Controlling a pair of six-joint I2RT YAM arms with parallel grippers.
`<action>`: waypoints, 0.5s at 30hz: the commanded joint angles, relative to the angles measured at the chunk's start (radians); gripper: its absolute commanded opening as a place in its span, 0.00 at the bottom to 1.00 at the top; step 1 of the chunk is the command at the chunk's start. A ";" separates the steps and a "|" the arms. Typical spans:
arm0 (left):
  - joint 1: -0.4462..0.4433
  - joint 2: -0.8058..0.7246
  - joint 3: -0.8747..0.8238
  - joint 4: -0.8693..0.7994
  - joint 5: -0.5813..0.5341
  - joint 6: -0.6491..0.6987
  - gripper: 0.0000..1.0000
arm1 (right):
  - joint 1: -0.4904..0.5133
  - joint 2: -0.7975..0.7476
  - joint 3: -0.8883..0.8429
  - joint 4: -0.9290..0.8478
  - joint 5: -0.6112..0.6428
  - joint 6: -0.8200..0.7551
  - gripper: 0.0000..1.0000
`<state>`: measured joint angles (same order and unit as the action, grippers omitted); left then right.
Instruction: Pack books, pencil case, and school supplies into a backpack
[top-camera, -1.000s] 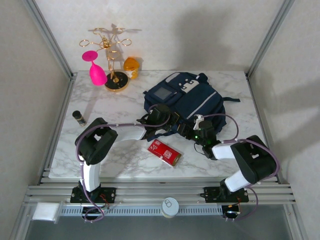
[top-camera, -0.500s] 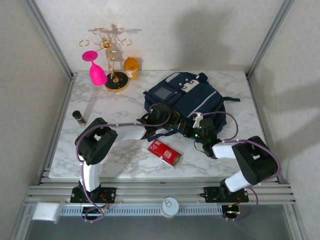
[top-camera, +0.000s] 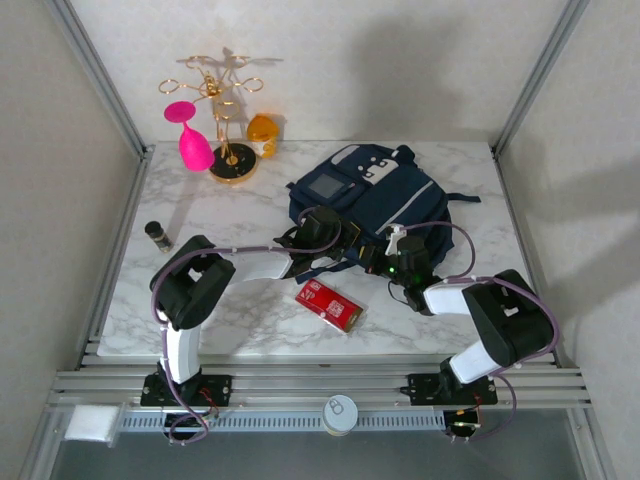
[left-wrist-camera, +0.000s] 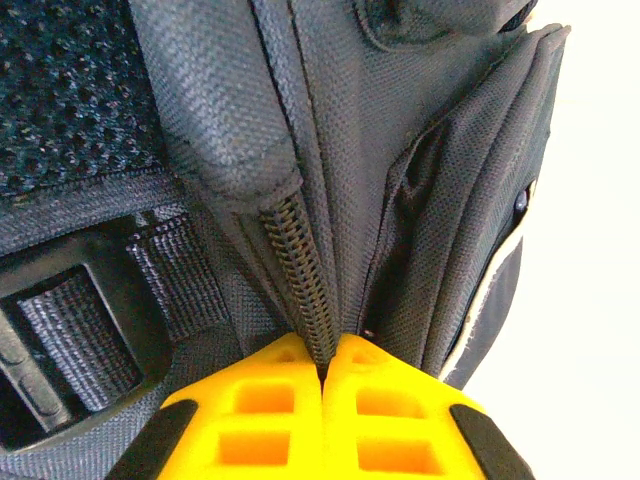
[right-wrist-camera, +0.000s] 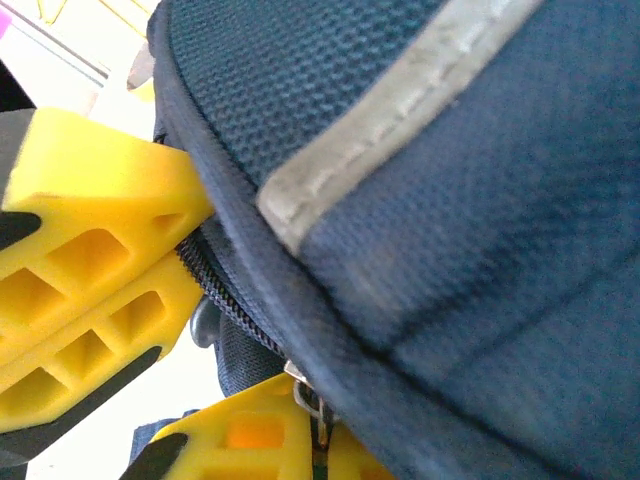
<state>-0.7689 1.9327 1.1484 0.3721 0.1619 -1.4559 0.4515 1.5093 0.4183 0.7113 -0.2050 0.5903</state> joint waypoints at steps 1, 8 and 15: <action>0.016 -0.015 0.002 0.048 0.021 0.001 0.00 | -0.010 -0.083 0.034 -0.103 0.050 -0.014 0.00; 0.135 -0.047 -0.032 0.036 0.013 0.072 0.00 | -0.016 -0.282 0.038 -0.556 0.077 -0.059 0.00; 0.242 -0.023 0.018 -0.003 0.091 0.169 0.00 | -0.016 -0.352 0.154 -0.872 0.155 -0.163 0.00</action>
<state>-0.6147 1.9232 1.1316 0.3786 0.3481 -1.3621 0.4450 1.1847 0.5232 0.0757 -0.1215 0.4980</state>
